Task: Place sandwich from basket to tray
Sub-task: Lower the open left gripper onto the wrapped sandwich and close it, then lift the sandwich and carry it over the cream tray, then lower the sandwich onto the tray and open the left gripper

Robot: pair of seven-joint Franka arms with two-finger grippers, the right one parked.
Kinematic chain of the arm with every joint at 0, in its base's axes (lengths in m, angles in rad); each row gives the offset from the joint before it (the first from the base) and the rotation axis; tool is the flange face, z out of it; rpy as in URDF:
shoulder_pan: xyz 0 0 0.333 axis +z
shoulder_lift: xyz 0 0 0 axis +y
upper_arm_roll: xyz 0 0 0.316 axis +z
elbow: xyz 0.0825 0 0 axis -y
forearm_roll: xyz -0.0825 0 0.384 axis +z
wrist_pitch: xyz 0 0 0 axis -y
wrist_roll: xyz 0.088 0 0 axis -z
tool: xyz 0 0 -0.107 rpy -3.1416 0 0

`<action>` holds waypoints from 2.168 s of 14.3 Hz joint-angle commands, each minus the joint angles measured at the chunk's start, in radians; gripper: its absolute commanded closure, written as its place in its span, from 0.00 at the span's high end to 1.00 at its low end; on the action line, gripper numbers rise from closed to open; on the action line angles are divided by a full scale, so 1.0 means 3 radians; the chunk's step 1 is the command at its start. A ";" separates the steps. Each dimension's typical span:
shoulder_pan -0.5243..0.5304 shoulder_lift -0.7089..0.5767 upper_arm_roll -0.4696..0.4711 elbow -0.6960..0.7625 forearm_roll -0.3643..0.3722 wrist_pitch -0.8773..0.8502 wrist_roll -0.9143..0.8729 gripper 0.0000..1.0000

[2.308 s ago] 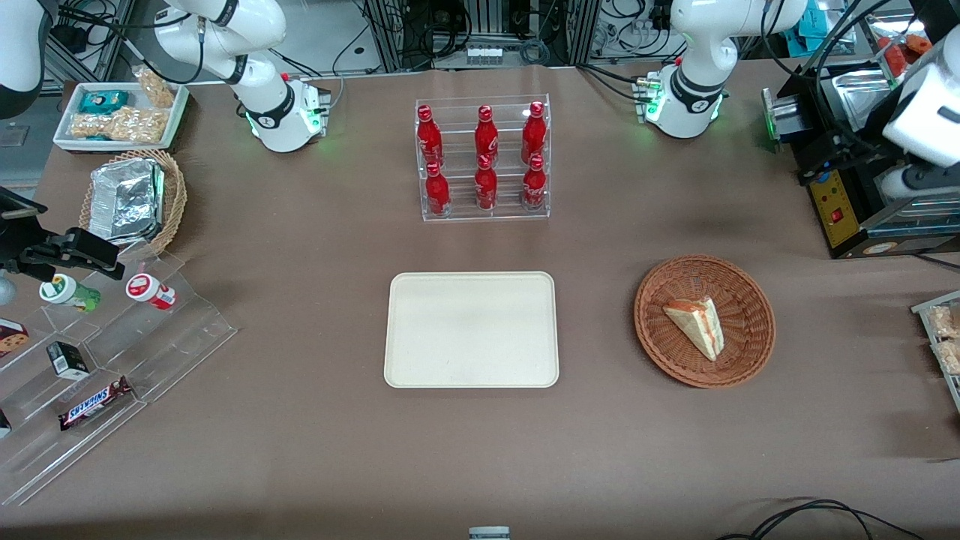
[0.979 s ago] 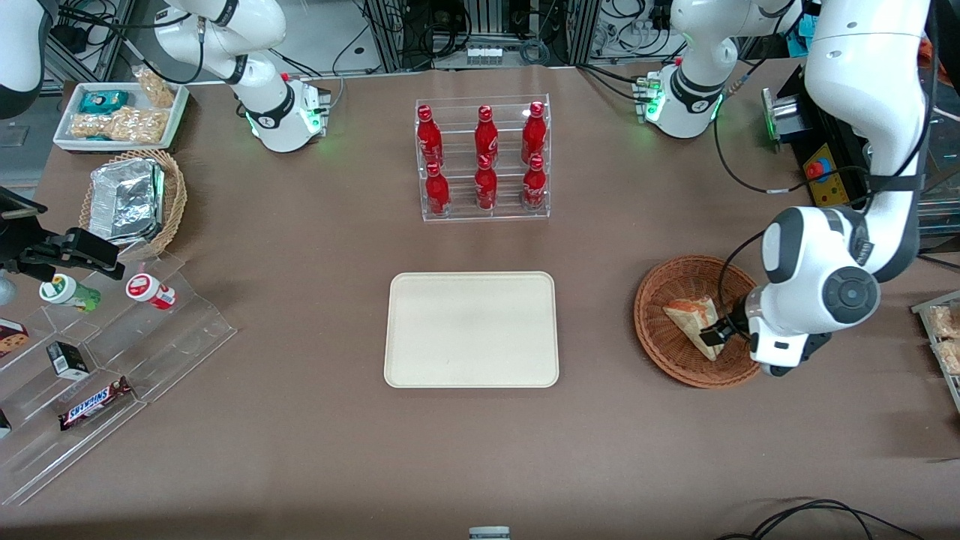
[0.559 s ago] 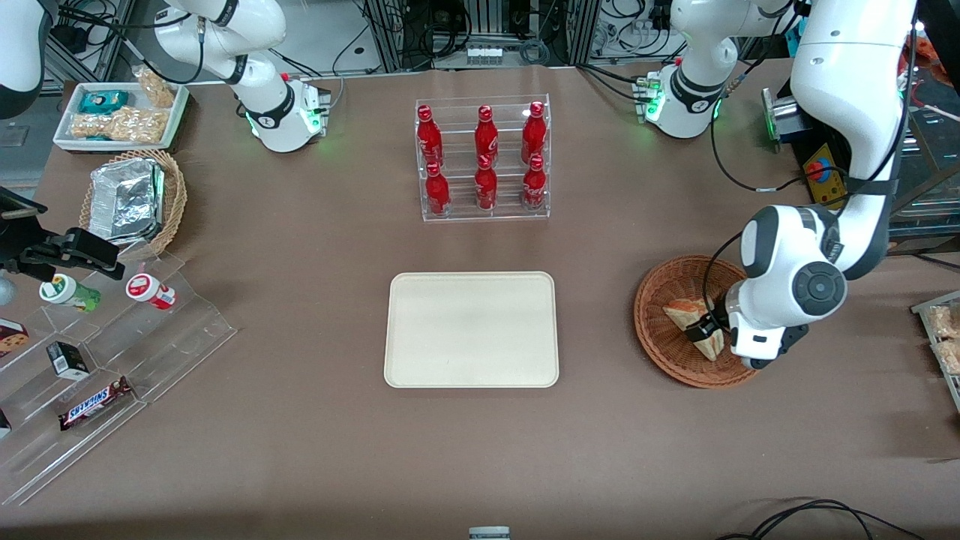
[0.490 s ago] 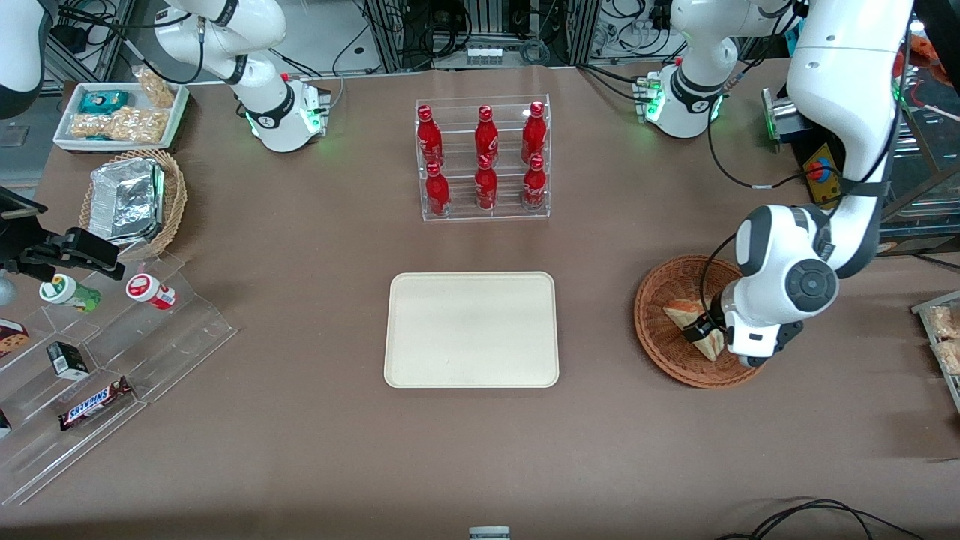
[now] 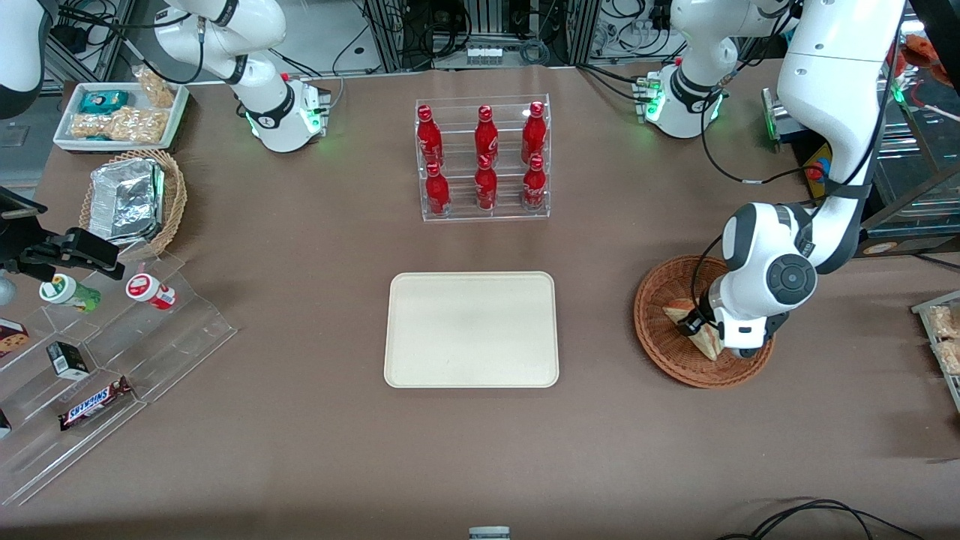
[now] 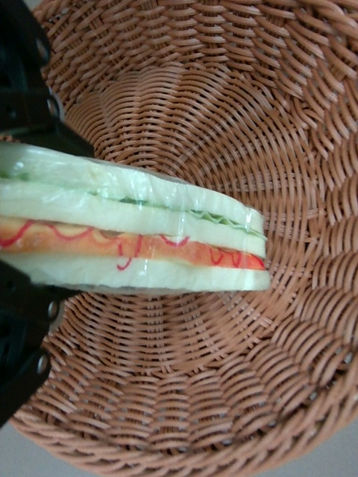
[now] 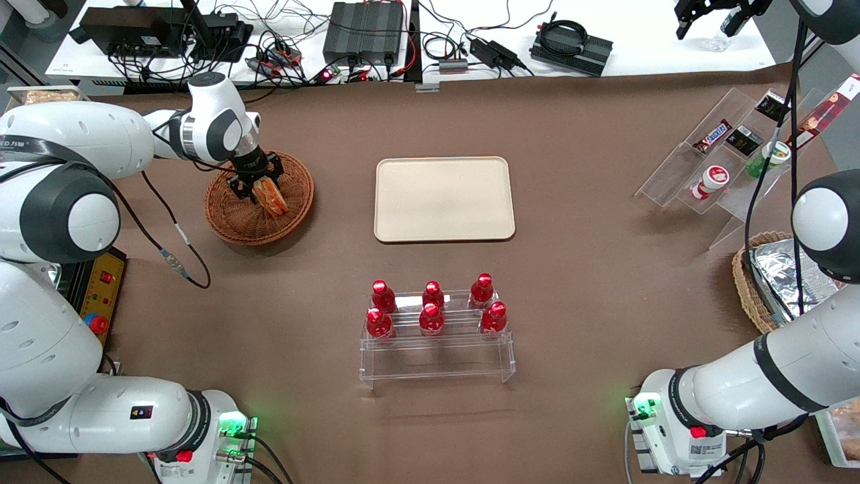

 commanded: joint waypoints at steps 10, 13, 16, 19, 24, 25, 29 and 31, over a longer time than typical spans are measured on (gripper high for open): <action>-0.0778 0.0258 -0.0103 0.1505 0.0026 -0.1337 0.0551 0.00; -0.1283 0.0785 -0.0108 0.2180 0.0026 -0.1342 0.0505 0.01; -0.1622 0.1082 -0.0103 0.2371 0.0026 -0.1255 0.0637 0.05; -0.1923 0.1343 -0.0098 0.2611 0.0031 -0.1153 0.0710 0.08; -0.2128 0.1737 -0.0082 0.2908 0.0097 -0.1000 0.0659 0.13; -0.2210 0.1773 -0.0052 0.2913 0.0198 -0.0893 0.0532 0.14; -0.2226 0.1809 -0.0036 0.2918 0.0399 -0.0591 0.0097 0.22; -0.2231 0.1809 -0.0036 0.2908 0.0404 -0.0356 -0.0189 0.33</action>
